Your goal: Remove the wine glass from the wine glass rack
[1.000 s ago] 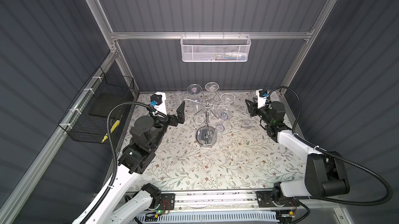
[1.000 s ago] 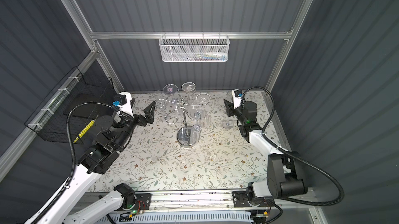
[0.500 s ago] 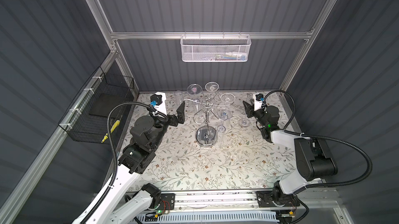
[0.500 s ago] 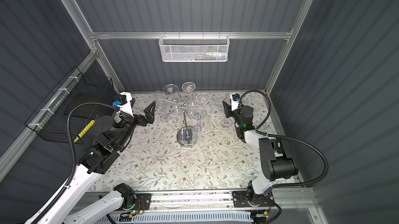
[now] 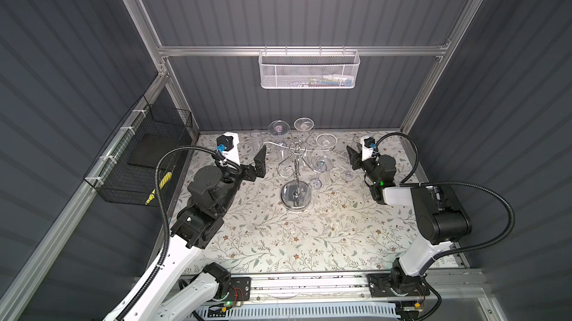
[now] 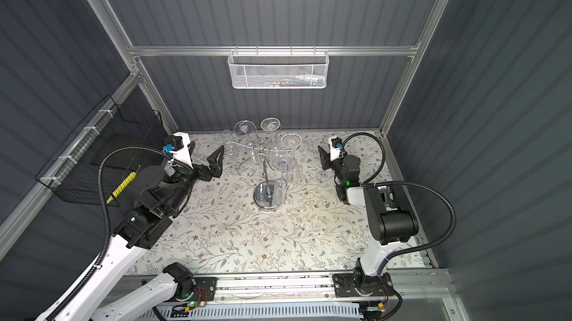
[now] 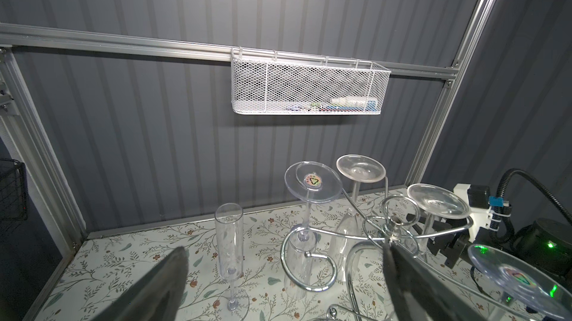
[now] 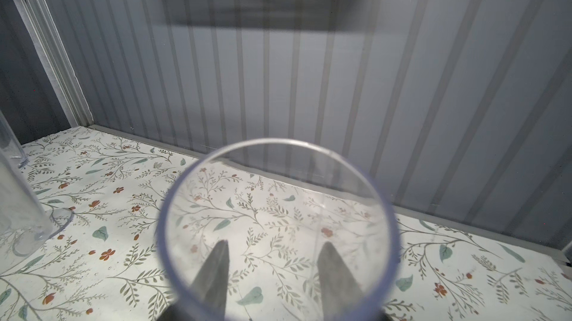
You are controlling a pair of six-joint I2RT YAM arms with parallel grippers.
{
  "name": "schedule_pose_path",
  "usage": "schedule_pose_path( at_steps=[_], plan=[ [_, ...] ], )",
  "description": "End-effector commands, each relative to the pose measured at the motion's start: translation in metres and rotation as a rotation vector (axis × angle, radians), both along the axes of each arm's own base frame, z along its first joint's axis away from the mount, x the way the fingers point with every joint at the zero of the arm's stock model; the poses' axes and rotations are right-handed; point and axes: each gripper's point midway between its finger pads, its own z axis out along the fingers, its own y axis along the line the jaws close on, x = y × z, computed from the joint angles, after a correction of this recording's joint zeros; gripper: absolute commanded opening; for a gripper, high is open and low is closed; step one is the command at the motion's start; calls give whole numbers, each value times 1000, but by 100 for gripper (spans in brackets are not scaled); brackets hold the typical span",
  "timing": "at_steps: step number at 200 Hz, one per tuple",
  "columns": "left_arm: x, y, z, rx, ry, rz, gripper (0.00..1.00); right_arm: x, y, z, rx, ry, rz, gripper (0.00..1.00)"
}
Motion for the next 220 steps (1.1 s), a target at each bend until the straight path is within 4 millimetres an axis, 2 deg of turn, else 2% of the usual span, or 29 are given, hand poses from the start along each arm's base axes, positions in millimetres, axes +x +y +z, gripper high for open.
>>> schedule_pose_path(
  at_steps=[1,18,44,68,92,121,166,196,220],
  plan=[
    [0,-2,1,-23,-8,-10,100,0,-3,10,13,-57,-14,34],
    [1,-2,-1,-22,-5,-9,100,1,-3,10,9,-53,-13,37],
    [0,-2,1,-27,-9,-9,100,1,-3,10,6,-53,-13,53],
    [-1,-1,1,-27,-11,-9,100,1,-3,10,6,-51,-14,73],
    [0,0,2,-27,-14,-1,100,-1,-4,14,10,-64,-22,98],
    [-2,3,5,-27,-26,6,100,-6,-6,31,13,-102,-25,99],
    [-5,6,8,-24,-39,14,100,-23,-11,75,-11,-157,-46,99],
    [-9,7,12,-18,-49,7,100,-45,-16,111,-2,-166,-59,99],
    [-12,7,16,-9,-56,-2,100,-72,-23,146,33,-132,-76,99]
  ],
)
